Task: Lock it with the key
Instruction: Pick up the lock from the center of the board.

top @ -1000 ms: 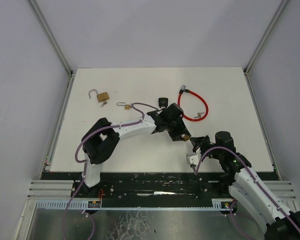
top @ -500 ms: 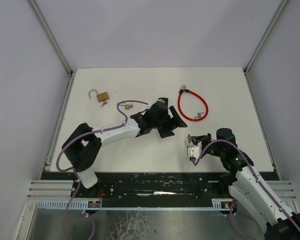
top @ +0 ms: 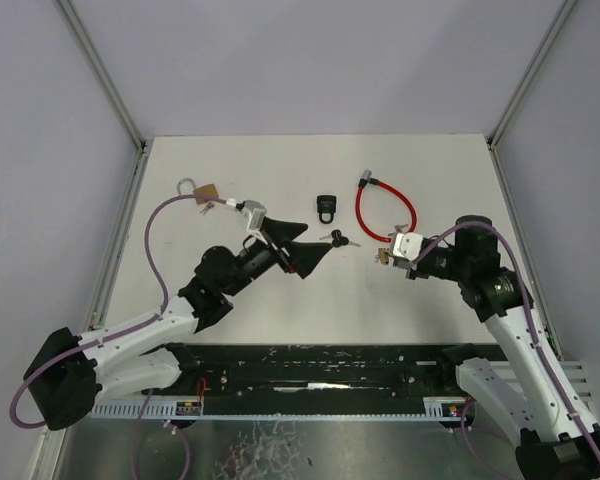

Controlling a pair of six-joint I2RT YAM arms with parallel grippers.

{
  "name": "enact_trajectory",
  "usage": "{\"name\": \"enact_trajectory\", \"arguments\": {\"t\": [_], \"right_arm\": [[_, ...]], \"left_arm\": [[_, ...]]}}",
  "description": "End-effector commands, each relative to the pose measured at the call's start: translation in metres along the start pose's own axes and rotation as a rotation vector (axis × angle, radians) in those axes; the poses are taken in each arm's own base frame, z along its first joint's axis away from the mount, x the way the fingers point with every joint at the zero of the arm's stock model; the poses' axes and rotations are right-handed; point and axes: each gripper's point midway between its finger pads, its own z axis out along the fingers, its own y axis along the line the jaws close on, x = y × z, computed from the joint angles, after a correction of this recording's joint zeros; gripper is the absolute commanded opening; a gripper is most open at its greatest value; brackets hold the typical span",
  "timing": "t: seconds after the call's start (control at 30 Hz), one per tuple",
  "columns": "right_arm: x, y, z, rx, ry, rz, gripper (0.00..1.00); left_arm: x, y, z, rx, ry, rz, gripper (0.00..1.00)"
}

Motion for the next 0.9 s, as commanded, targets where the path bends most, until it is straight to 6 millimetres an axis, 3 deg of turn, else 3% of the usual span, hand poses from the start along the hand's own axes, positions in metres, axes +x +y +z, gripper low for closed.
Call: {"name": "enact_trajectory", "arguments": {"t": [0.0, 0.1, 0.27, 0.4, 0.6, 0.73, 0.87], "right_arm": [[-0.045, 0.009, -0.009, -0.161, -0.093, 0.169, 0.0], [-0.06, 0.014, -0.013, -0.248, -0.152, 0.246, 0.0], [-0.06, 0.018, -0.018, -0.288, -0.248, 0.33, 0.0], [-0.057, 0.019, -0.021, -0.29, -0.229, 0.314, 0.0], [-0.061, 0.027, -0.027, -0.292, -0.243, 0.285, 0.0], [-0.064, 0.031, -0.029, -0.317, -0.256, 0.286, 0.0], [-0.067, 0.035, -0.03, -0.335, -0.283, 0.284, 0.0]], "left_arm": [[-0.047, -0.042, -0.024, 0.268, -0.299, 0.399, 1.0], [-0.031, -0.054, -0.021, 0.371, -0.237, 0.571, 1.0], [0.031, -0.056, 0.0, 0.579, 0.012, 0.719, 0.99], [0.068, -0.057, 0.014, 0.747, 0.058, 0.852, 0.83], [0.086, -0.05, 0.048, 0.754, 0.074, 0.836, 0.77], [0.089, -0.06, 0.052, 0.784, 0.143, 0.781, 0.68], [0.1, -0.063, 0.05, 0.783, 0.178, 0.754, 0.65]]}}
